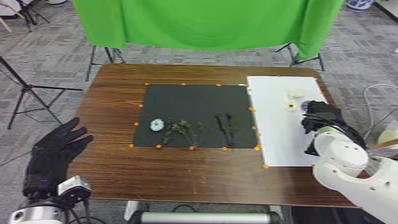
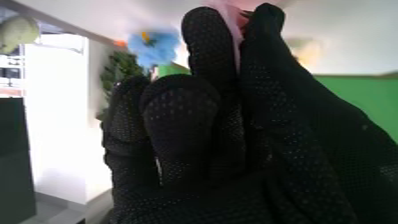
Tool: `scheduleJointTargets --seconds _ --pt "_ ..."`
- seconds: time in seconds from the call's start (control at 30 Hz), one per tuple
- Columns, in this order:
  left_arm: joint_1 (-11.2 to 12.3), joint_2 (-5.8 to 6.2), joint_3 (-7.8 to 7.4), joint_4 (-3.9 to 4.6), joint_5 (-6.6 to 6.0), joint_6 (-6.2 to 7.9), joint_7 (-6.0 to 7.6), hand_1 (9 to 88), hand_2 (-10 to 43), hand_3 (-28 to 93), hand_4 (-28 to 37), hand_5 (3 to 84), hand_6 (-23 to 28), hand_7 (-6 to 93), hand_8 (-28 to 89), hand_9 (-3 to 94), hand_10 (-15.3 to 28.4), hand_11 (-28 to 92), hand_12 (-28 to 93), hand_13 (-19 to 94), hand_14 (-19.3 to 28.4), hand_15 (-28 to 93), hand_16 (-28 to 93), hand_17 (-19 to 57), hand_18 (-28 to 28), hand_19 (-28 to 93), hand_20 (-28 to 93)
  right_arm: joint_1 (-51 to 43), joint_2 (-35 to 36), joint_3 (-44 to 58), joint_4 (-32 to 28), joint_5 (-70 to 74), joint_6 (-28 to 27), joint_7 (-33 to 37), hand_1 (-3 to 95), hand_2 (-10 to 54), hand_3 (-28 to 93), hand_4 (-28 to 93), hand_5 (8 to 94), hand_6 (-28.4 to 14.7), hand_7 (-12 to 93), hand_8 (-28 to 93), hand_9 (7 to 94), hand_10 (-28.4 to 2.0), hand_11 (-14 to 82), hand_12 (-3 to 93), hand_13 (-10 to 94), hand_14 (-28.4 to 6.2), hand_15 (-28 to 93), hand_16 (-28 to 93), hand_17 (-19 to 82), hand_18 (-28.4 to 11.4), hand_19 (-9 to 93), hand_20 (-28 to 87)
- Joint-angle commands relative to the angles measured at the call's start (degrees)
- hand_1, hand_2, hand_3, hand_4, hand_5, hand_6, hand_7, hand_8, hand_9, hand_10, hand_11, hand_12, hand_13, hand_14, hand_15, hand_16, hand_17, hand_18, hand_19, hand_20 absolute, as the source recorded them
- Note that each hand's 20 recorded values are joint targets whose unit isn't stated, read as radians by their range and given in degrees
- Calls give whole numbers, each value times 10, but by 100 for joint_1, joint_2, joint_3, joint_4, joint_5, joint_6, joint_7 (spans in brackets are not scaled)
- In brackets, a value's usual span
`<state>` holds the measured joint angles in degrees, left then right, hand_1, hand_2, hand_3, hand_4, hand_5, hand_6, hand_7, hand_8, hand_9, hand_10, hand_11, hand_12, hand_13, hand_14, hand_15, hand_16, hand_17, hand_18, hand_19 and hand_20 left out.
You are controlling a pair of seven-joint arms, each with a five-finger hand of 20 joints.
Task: Arrange flowers
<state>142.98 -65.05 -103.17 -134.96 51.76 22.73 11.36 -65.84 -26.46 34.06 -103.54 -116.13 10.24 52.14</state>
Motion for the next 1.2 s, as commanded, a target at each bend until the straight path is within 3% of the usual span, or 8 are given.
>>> scheduleJointTargets --seconds 0.03,0.23,0.4,0.6,0.77,1.2 --pt "104 -21 -52 -13 -12 8 0 251 65 827 -206 401 109 162 -109 356 197 281 82 271 266 545 -117 -92 227 615 -3 497 -509 119 -420 -316 12 -472 537 -95 806 -283 793 14 310 -8 927 -76 175 336 813 -32 714 164 420 -187 932 160" --pt "125 -42 -88 -35 -8 23 7 250 65 828 -205 401 109 162 -109 355 197 281 82 272 266 545 -117 -92 227 615 -3 1206 -1364 -278 -448 -416 -172 -1011 538 -95 808 -283 797 12 298 1 927 -76 177 338 814 -32 713 168 421 -187 932 165" --pt "89 -1 -81 -28 -19 41 17 250 65 828 -205 402 110 161 -109 355 196 283 83 271 266 545 -117 -91 226 615 -3 2011 -2131 -1045 -136 -378 -170 -1288 537 -95 809 -283 798 13 297 4 928 -75 178 338 814 -32 715 168 420 -187 932 167" --pt "76 26 -117 -45 -6 30 17 250 64 828 -205 402 110 161 -109 355 196 282 83 271 266 544 -117 -91 226 615 -3 2295 -3052 -1335 358 -444 -352 -1515 536 -95 810 -283 798 13 297 5 927 -75 181 339 813 -32 717 169 420 -187 932 169" --pt "-32 83 -98 -3 -19 41 26 250 65 827 -205 402 110 160 -108 356 197 283 82 271 266 544 -117 -91 226 615 -3 2371 -3651 -1468 782 -396 -421 -1544 535 -95 811 -283 798 14 297 4 927 -76 186 338 813 -31 718 170 420 -186 932 171" --pt "-561 209 -91 182 27 -236 -17 250 65 827 -205 402 109 161 -108 355 197 282 83 271 266 544 -117 -91 226 616 -3 2525 -4434 -1918 1645 97 -318 -1191 532 -95 814 -283 796 16 298 3 926 -75 193 334 813 -33 722 170 419 -186 932 174"
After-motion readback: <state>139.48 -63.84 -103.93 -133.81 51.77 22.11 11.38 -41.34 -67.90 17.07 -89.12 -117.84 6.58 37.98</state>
